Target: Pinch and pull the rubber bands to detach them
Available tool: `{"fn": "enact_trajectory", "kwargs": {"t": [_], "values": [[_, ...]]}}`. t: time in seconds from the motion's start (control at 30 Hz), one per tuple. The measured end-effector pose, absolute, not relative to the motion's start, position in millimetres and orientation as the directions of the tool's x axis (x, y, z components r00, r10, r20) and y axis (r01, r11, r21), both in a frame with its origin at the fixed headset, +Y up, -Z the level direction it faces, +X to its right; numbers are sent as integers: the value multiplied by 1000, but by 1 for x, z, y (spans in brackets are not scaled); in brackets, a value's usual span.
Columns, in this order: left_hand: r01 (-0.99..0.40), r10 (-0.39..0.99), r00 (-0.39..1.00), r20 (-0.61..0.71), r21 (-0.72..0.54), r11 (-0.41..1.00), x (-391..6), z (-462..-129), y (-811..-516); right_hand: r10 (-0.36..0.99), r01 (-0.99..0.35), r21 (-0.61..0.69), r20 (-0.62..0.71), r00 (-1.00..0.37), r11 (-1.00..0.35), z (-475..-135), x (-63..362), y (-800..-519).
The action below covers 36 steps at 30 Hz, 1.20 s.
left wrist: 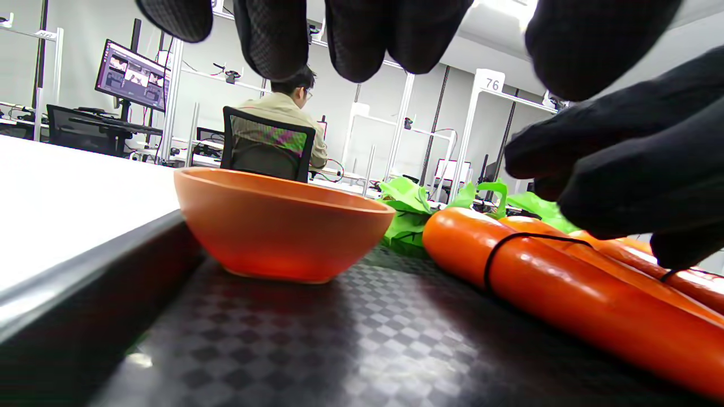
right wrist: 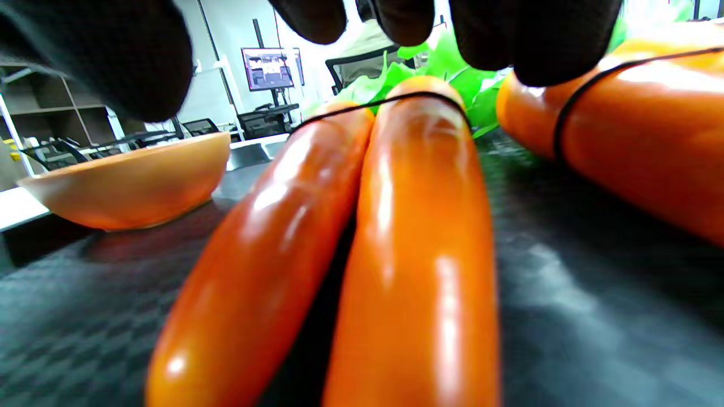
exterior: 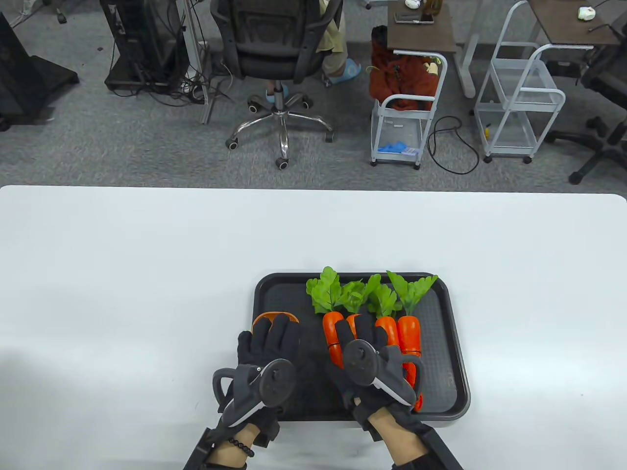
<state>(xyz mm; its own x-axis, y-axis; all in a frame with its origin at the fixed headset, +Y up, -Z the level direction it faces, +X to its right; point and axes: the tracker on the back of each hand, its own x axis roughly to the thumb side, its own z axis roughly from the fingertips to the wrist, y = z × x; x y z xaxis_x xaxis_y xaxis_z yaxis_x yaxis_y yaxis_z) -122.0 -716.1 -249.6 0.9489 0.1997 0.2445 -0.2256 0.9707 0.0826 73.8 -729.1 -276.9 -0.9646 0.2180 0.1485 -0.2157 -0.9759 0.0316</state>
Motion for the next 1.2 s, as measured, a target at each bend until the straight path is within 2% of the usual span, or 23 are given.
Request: {"fn": "enact_trajectory", "kwargs": {"t": [0.33, 0.77, 1.03, 1.2], "values": [[-244, 216, 950, 225, 105, 964, -131, -250, -710, 44, -40, 86, 43, -998, -995, -293, 52, -739], [-248, 221, 949, 223, 102, 963, -133, -251, -711, -19, 13, 162, -34, -999, -987, -304, 46, -747], [-263, 236, 942, 237, 87, 961, -130, -250, -711, 146, -151, 155, -43, -988, -976, -298, 62, -743], [-298, 271, 931, 246, 82, 951, -129, -250, -713, 373, -372, 112, -8, -928, -921, -283, 81, -732]]}}
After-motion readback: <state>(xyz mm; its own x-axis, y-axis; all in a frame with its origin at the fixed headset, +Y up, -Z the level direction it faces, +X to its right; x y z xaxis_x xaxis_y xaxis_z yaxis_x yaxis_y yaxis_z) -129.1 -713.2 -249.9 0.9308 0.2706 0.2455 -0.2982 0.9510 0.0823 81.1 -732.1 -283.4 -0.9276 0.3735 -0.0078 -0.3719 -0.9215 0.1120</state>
